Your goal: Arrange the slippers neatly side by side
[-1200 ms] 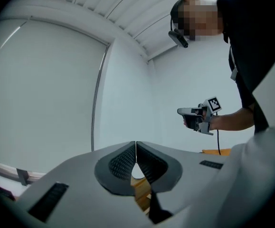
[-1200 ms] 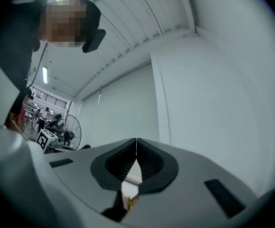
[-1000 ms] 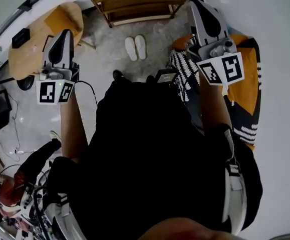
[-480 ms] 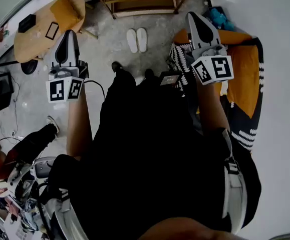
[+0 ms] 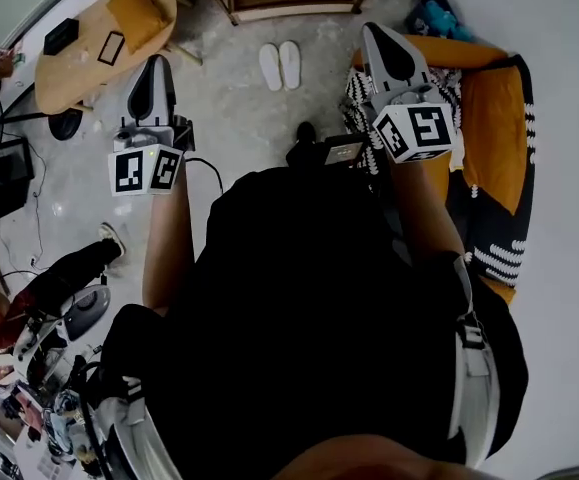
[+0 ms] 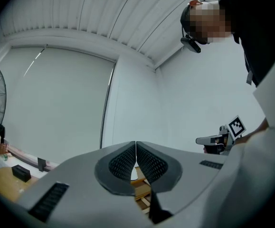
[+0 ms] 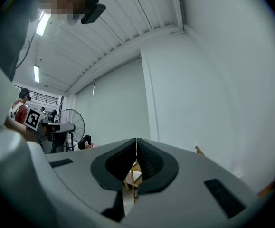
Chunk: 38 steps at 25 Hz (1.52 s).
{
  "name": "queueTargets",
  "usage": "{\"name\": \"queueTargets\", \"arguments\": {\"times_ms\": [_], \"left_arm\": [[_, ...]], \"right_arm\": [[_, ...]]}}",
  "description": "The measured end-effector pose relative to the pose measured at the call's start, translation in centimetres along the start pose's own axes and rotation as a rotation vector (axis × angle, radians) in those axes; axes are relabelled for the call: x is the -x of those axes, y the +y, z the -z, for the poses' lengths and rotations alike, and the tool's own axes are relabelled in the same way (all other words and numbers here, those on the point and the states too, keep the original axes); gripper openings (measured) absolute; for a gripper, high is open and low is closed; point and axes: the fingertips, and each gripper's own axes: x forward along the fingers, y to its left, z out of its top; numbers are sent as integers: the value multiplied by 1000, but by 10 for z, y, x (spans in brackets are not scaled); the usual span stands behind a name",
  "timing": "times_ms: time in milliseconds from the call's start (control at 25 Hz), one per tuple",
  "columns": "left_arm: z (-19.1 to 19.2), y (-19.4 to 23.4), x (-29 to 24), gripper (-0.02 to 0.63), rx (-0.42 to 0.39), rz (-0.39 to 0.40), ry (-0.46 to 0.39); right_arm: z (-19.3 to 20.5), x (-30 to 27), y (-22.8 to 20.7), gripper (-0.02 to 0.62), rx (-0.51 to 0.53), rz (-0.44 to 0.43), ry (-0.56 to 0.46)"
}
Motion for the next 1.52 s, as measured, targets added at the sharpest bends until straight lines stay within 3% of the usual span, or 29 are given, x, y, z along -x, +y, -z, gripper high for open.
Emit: {"name": "queueTargets", "arguments": {"times_ms": [200,520,640,800,1160,1520], "left_arm": [[4,-25,48,18,6,54,-7],[38,-44,169,18,79,62,54],[58,-65,208,18,90,43,93],[73,-94,235,18,76,26,120],[49,-113,264,18,11,-77,101],[48,-168,261,18,1,-82,112]], "right_arm": [[1,34,36,32,19,42,-8],[18,90,150,32,39,-21,7],[34,124,175,32,14,-50,41],[47,163,184,32,-1,-71,71],[37,200,204,31,31,-148,66],[55,249,165,31,-16,-103,90]]}}
